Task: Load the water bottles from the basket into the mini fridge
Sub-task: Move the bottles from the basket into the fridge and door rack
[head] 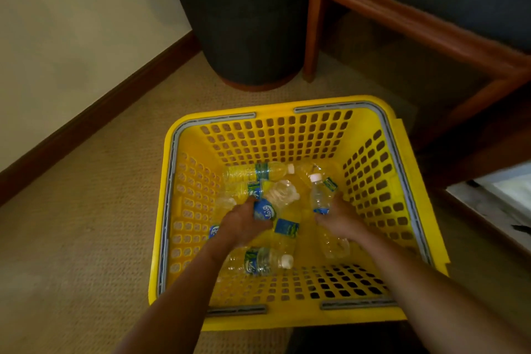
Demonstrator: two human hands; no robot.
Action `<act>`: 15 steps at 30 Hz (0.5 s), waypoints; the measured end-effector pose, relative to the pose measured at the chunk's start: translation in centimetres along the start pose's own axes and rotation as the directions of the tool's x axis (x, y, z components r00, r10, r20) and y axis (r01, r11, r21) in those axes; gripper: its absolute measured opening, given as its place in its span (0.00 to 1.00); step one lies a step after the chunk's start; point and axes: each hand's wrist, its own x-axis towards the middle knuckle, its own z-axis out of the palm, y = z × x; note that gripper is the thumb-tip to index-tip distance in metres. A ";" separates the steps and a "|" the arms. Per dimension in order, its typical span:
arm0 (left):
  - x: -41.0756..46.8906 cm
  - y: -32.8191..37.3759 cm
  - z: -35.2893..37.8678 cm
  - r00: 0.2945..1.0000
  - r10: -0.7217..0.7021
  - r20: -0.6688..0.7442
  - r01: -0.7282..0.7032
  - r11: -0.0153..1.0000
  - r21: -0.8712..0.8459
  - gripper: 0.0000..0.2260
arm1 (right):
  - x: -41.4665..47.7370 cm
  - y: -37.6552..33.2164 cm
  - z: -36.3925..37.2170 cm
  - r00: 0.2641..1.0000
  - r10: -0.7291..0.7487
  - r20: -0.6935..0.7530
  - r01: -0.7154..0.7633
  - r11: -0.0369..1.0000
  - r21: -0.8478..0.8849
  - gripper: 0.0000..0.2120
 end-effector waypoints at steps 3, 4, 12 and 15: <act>-1.3 1.8 -2.0 0.998 0.030 -0.049 -0.038 0.985 -0.168 0.24 | -3.8 -0.7 -2.4 0.980 -0.078 -0.185 0.106 0.983 0.149 0.38; -1.9 2.7 -2.8 0.996 0.060 -0.064 -0.072 0.976 -0.207 0.24 | -5.5 -0.9 -3.4 0.956 -0.101 -0.275 0.162 0.965 0.209 0.34; -10.0 14.6 -8.9 0.891 0.421 -0.171 -0.429 0.903 -0.011 0.28 | -20.3 0.0 -10.8 0.669 -0.072 -0.740 0.542 0.729 0.419 0.25; -14.0 19.9 -8.9 0.791 0.593 -0.151 -0.573 0.805 0.155 0.28 | -25.7 2.9 -12.3 0.569 0.009 -0.822 0.606 0.671 0.427 0.25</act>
